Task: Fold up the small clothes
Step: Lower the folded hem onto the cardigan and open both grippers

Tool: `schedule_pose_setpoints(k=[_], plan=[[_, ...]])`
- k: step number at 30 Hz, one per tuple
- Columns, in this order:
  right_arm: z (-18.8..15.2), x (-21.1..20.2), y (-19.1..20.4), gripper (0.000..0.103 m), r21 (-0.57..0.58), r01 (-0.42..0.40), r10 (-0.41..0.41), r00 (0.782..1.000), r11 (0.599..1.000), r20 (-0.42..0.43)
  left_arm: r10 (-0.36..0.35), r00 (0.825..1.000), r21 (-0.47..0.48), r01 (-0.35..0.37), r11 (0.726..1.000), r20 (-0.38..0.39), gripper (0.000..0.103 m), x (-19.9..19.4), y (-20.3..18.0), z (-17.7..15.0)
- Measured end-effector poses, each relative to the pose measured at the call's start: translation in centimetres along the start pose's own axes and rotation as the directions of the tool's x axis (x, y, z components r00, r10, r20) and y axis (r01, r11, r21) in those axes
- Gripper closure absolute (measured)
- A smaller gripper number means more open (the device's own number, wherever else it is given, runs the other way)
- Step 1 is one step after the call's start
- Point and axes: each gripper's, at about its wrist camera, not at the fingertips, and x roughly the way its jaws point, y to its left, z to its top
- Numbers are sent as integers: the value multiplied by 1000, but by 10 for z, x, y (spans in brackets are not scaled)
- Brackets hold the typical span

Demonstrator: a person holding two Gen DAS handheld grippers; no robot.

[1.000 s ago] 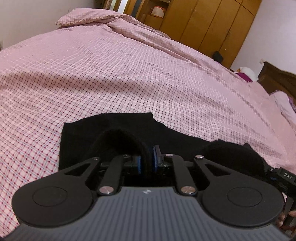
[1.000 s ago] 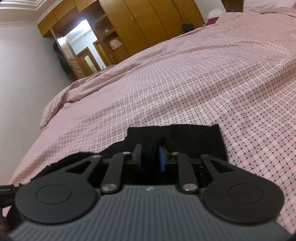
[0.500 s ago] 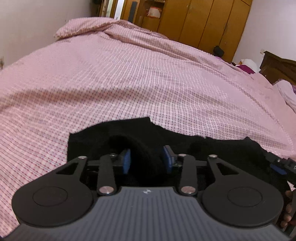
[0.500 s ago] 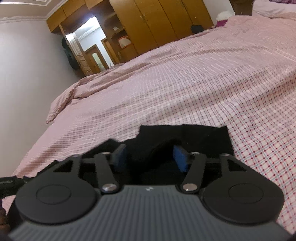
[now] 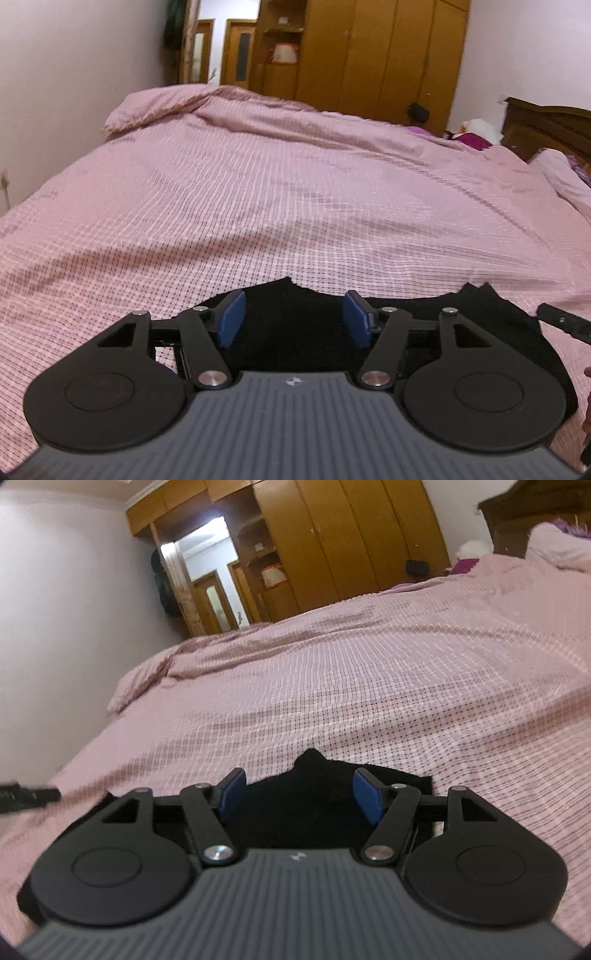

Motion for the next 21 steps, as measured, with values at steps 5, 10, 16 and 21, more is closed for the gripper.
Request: schedule_pose_setpoints(k=[5,10,16,21], plan=[[-2,-6,10,37,-79,-45,42,998,996,-40,-69,998,7,68,998,14,38,-25,0,-12],[-13,6,19,37,-154,-84,72,994,985,-79,-166,986,29,167,986,-33,38,-15,-1,-28],[-26,45,17,37,-177,-77,44,982,981,-183,-111,983,-1,112,994,-146,39,55,8,-45],[-27,70,4,37,-146,-50,26,986,988,-167,-7,993,54,14,998,-119,39,95,12,-48]])
